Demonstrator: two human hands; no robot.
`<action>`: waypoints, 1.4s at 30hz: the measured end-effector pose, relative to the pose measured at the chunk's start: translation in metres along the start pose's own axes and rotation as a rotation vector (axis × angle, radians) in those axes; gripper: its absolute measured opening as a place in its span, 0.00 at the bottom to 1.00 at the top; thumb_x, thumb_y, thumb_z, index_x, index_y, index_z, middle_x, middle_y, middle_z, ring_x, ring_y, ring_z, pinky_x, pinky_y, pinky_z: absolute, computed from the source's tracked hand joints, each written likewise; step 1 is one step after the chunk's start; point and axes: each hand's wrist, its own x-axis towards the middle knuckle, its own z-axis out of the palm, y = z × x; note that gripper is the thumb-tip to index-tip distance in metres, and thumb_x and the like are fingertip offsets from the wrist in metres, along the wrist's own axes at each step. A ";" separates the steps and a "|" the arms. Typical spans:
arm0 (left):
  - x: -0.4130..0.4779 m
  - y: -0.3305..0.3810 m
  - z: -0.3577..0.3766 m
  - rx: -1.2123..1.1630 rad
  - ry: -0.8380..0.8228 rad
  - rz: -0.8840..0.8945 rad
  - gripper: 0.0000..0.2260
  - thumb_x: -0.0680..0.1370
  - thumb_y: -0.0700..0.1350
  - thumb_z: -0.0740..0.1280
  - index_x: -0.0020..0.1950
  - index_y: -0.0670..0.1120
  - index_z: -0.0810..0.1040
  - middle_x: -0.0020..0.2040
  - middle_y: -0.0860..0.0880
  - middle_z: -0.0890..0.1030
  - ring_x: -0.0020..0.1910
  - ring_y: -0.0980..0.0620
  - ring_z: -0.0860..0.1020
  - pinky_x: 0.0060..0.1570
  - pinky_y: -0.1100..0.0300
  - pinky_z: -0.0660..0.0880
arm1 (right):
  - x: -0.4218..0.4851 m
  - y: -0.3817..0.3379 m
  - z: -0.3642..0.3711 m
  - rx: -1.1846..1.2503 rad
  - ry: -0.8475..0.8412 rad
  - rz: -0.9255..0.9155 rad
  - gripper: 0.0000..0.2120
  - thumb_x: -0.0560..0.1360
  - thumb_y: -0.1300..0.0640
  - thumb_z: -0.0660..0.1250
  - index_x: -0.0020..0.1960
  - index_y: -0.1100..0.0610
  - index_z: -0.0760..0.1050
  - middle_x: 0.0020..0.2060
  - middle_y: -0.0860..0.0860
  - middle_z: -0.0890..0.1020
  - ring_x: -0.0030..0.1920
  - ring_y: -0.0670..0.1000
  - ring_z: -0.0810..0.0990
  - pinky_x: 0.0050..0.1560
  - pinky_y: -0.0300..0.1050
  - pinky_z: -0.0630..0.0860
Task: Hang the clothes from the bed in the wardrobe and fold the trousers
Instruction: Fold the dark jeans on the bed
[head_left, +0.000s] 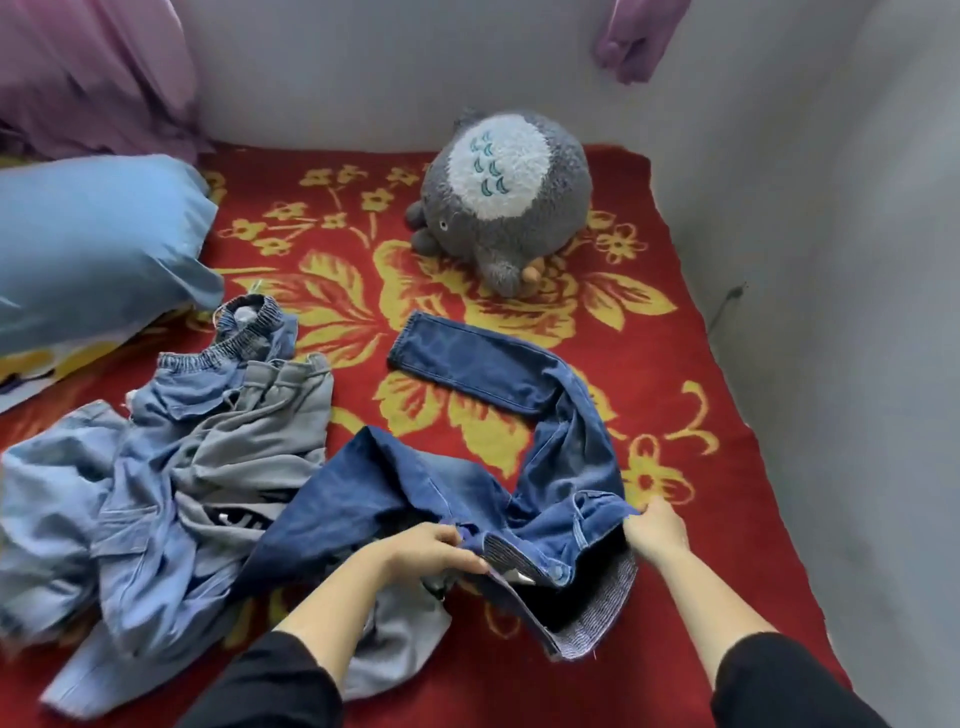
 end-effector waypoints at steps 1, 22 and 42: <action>0.003 -0.015 0.009 0.061 -0.037 -0.058 0.08 0.70 0.52 0.74 0.41 0.51 0.77 0.38 0.52 0.77 0.36 0.57 0.73 0.35 0.68 0.68 | -0.001 0.005 0.008 -0.075 -0.056 -0.010 0.07 0.74 0.62 0.62 0.52 0.59 0.74 0.56 0.64 0.79 0.58 0.62 0.77 0.53 0.47 0.71; 0.007 -0.213 -0.089 -0.043 0.993 -0.152 0.04 0.75 0.44 0.65 0.43 0.52 0.78 0.28 0.50 0.80 0.25 0.50 0.78 0.29 0.59 0.73 | -0.027 -0.194 0.286 -0.389 -0.286 -0.569 0.27 0.78 0.48 0.63 0.72 0.58 0.59 0.68 0.54 0.68 0.69 0.57 0.65 0.62 0.58 0.68; 0.014 0.104 -0.248 0.081 1.088 0.587 0.14 0.74 0.39 0.61 0.57 0.50 0.76 0.44 0.52 0.78 0.42 0.56 0.75 0.42 0.60 0.69 | 0.027 -0.198 0.084 0.615 -0.056 -0.431 0.07 0.68 0.61 0.66 0.34 0.62 0.72 0.27 0.50 0.69 0.30 0.48 0.66 0.34 0.44 0.63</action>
